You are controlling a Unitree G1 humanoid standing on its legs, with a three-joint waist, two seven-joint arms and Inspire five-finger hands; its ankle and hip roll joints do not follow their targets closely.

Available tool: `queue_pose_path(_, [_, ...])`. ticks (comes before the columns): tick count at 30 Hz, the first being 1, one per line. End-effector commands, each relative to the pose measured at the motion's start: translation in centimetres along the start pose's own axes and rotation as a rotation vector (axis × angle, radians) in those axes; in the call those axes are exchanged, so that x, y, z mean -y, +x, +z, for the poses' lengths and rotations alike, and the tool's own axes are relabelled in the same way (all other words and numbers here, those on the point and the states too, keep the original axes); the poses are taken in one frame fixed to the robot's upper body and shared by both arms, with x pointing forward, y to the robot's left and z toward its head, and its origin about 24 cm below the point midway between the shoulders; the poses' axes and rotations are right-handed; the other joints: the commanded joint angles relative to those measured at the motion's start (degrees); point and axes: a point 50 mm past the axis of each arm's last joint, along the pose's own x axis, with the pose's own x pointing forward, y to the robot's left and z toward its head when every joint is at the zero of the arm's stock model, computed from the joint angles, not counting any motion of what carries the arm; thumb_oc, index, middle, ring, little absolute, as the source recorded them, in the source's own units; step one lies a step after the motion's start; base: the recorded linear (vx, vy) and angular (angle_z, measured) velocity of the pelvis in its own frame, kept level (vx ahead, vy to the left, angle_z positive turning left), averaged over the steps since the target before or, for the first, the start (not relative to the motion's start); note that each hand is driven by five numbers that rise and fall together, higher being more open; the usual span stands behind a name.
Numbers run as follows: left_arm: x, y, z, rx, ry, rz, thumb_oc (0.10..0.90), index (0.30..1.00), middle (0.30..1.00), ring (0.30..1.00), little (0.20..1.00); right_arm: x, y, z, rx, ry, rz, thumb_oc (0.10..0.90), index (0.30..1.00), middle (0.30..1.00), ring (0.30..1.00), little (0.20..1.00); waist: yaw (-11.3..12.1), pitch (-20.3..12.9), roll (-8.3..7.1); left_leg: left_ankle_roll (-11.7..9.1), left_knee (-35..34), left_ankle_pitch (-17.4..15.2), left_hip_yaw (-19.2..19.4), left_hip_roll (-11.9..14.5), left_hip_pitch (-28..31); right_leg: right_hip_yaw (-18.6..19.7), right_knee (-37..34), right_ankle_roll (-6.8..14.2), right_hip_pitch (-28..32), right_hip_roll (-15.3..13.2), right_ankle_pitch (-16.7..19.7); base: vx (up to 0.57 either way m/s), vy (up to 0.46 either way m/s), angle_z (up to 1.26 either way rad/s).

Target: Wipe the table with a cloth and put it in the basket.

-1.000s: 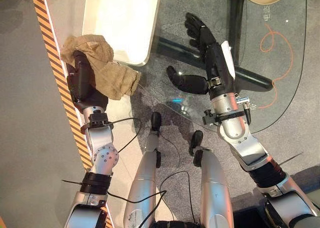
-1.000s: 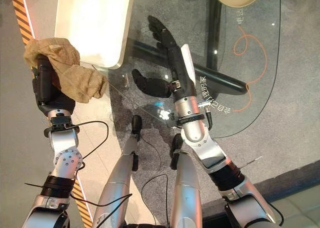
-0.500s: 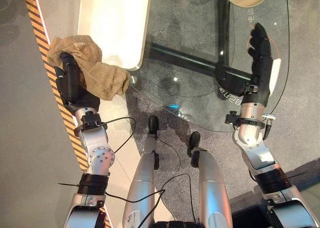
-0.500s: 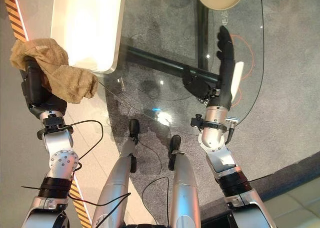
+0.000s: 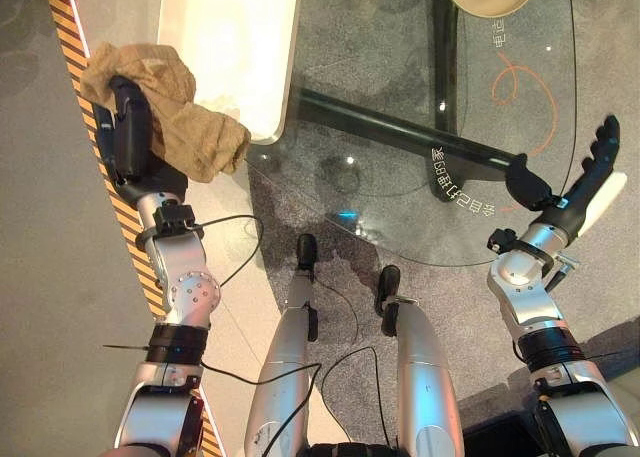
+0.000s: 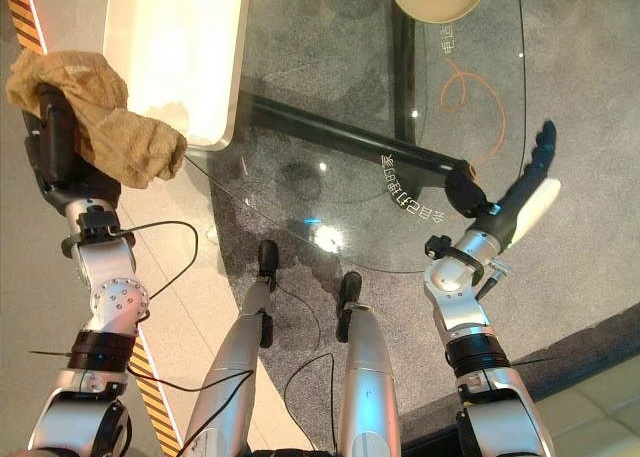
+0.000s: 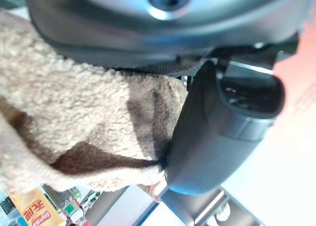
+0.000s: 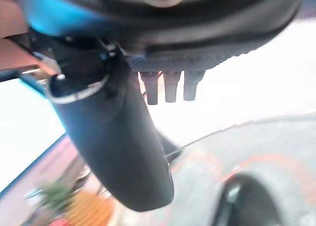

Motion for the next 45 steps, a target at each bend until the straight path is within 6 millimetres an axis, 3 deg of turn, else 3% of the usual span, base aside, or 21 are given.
queue_pose_path(1, [6.3, 4.3, 5.6, 0.340, 0.063, -0.239, 0.100, 0.300, 0.300, 0.300, 0.200, 1.3, 3.1, 2.7, 0.077, 0.100, -0.139, 0.800, 0.900, 0.900, 0.900, 0.900, -0.08, -1.48, -1.64, 0.51, 7.69, -11.78, 3.21, -2.37, 2.35, 1.58, -16.11, 1.41, 3.79, 3.26, 9.74, -0.03, 0.022, -0.04])
queue_pose_path(9, [8.5, 7.3, 6.3, 0.381, 0.178, -0.219, 0.100, 0.300, 0.300, 0.300, 0.200, 3.4, 4.5, -1.5, -0.104, -0.017, -0.160, 0.800, 0.900, 0.900, 0.900, 0.900, -0.50, -1.48, -1.36, 0.46, 8.11, -12.07, 3.85, -1.88, 2.13, 1.61, -16.16, 1.10, 3.74, 3.18, 9.44, 0.00, 0.007, -0.04])
queue_pose_path(21, [10.4, 10.3, 7.4, 0.424, 0.418, -0.170, 0.100, 0.300, 0.300, 0.300, 0.200, 5.1, 5.0, -4.3, -0.245, -0.124, -0.129, 0.800, 0.900, 0.900, 0.900, 0.900, -1.34, -1.48, -1.13, 0.46, 8.51, -12.34, 4.01, -1.52, 2.11, 2.10, -15.95, 0.86, 3.49, 3.33, 9.10, 0.00, 0.000, 0.00])
queue_pose_path(29, [10.3, 11.8, 7.6, 0.453, 0.695, -0.085, 0.100, 0.300, 0.300, 0.300, 0.200, 5.7, 4.6, -5.8, -0.323, -0.214, -0.089, 0.800, 0.900, 0.900, 0.900, 0.900, -2.23, -1.48, -1.01, 0.21, 8.78, -12.73, 4.20, -1.06, 2.19, 2.54, -15.18, 0.86, 3.07, 3.49, 8.35, 0.00, 0.000, 0.00])
queue_pose_path(45, [8.9, 13.6, 8.1, 0.399, 0.948, 0.068, 0.100, 0.300, 0.300, 0.300, 0.200, 6.6, 3.8, -7.6, -0.407, -0.348, -0.021, 0.800, 0.900, 0.900, 0.900, 0.900, -4.08, -1.48, -1.13, -0.16, 8.72, -12.70, 4.54, -0.61, 2.08, 3.52, -15.11, 0.93, 2.41, 3.71, 8.23, 0.00, 0.014, -0.02])
